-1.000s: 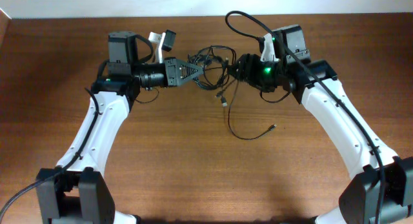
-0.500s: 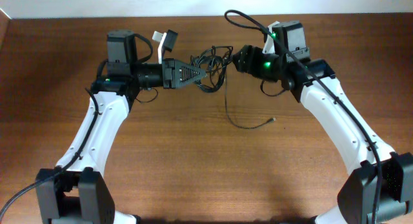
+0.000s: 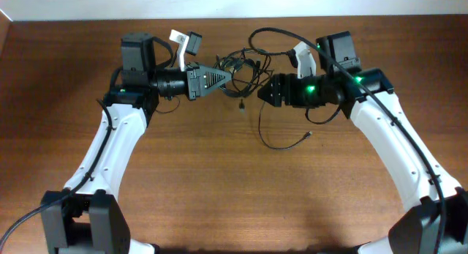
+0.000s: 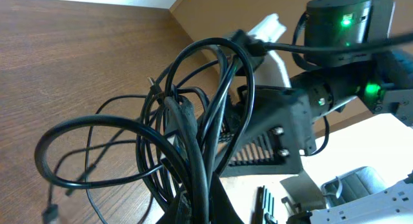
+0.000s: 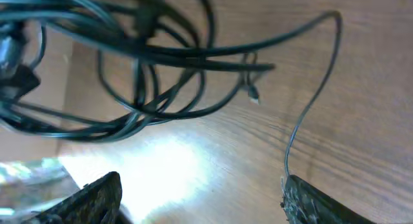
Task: Untangle cables
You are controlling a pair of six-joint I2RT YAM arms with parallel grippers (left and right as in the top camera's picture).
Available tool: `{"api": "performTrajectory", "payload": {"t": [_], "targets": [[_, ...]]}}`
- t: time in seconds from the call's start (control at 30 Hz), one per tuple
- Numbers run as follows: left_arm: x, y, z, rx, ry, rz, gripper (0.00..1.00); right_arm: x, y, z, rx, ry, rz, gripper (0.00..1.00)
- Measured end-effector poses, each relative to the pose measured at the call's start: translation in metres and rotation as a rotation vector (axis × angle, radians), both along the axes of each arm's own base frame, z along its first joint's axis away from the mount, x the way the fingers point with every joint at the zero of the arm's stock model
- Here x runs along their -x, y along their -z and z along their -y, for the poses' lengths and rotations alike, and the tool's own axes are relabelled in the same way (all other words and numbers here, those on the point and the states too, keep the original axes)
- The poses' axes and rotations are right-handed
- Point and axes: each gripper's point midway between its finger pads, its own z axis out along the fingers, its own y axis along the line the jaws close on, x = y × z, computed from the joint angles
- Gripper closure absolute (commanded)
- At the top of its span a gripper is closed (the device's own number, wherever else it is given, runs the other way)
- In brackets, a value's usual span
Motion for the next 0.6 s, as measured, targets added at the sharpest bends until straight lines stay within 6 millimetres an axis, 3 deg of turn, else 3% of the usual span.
{"api": "performTrajectory", "payload": {"t": [0.23,0.3,0.33,0.43,0.5,0.6], "targets": [[0.011,-0.007,0.004,0.044,0.068,-0.003,1.0,-0.032,-0.018,0.002,0.072,0.023,0.228,0.21],[0.017,-0.011,0.005,0.067,0.102,-0.004,1.0,-0.037,-0.02,-0.002,0.092,0.045,0.255,0.31],[0.019,-0.013,0.006,0.076,0.116,-0.005,1.0,-0.039,-0.019,-0.004,0.11,0.066,0.257,0.43],[0.026,-0.017,0.007,0.102,0.156,-0.007,1.0,-0.044,-0.01,-0.009,0.146,0.119,0.245,0.96],[0.031,-0.02,0.008,0.119,0.182,-0.008,1.0,-0.049,-0.004,-0.006,0.168,0.151,0.242,0.96],[0.037,-0.024,0.008,0.146,0.222,-0.01,1.0,-0.063,0.002,0.014,0.207,0.229,0.24,0.96]]}}
